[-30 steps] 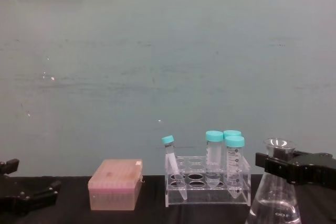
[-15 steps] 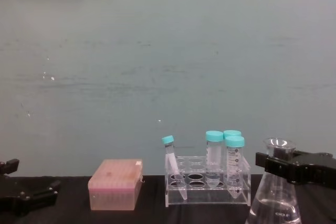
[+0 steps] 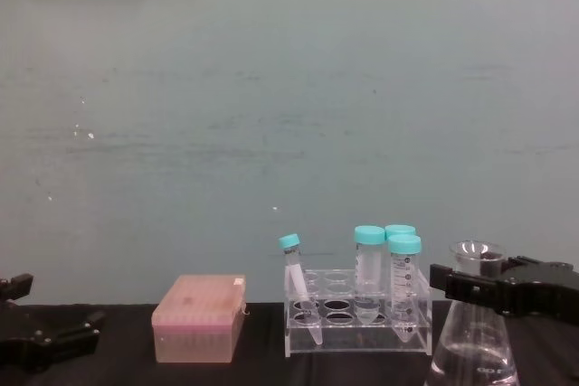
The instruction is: Pick up the beaker with the right gripper, shake it three times, and then put it down.
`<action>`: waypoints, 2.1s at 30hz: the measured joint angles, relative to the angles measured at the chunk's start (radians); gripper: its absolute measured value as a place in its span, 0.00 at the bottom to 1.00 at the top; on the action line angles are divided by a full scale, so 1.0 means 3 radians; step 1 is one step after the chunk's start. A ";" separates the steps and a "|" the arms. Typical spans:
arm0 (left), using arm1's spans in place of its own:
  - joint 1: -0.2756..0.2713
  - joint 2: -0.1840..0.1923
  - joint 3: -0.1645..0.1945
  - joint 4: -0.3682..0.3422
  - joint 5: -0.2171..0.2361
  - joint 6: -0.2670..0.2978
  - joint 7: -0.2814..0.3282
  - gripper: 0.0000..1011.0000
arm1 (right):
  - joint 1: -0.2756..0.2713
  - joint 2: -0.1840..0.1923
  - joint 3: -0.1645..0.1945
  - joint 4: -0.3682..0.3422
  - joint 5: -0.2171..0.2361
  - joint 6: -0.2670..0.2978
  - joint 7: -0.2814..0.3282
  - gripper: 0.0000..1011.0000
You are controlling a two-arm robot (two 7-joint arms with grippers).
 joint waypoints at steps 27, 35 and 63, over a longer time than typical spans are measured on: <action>0.0000 0.0000 0.0000 0.0000 0.0000 0.0000 0.0000 0.99 | -0.0145 0.0105 0.0182 -0.0437 0.0157 -0.0167 0.0039 0.99; 0.0000 0.0000 0.0000 0.0000 0.0000 0.0000 0.0000 0.99 | -0.0254 0.0037 0.0443 -0.0588 -0.0192 -0.0325 -0.0666 0.99; 0.0000 0.0000 0.0000 0.0000 0.0000 0.0000 0.0000 0.99 | -0.0507 -0.0088 0.0662 -0.0321 -0.0436 -0.0230 -0.1065 0.99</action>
